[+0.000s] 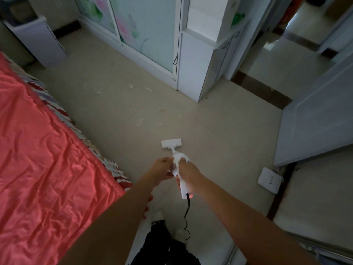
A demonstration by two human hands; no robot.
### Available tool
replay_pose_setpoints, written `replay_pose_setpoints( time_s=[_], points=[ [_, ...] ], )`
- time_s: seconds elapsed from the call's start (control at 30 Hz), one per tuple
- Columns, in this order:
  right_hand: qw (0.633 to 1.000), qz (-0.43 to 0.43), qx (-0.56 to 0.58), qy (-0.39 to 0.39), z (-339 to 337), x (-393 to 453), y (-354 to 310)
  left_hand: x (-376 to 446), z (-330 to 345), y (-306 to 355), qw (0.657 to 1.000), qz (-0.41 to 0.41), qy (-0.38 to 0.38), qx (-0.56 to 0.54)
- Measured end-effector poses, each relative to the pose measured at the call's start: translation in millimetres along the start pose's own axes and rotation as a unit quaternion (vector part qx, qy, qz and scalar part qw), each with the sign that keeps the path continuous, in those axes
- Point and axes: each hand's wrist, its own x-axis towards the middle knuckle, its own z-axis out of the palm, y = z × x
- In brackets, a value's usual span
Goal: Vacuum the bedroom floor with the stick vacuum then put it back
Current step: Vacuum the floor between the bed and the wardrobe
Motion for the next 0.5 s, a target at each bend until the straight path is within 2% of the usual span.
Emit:
replay_pose_setpoints(
  time_s=[0.1,0.2,0.4,0.5],
  points=[
    [0.999,-0.031,-0.012,0.014,13,4,-15,10,-12,17,1.0,0.003,0.001,0.005],
    [1.0,-0.005,0.008,-0.006,23,2,-35,19,-25,31,1.0,0.005,0.004,-0.004],
    [0.999,0.037,-0.024,-0.008,25,17,-67,35,-45,52,1.0,0.013,-0.019,-0.018],
    [0.999,0.032,-0.039,-0.014,31,23,-77,43,-53,62,1.0,0.014,-0.008,-0.018]
  ],
)
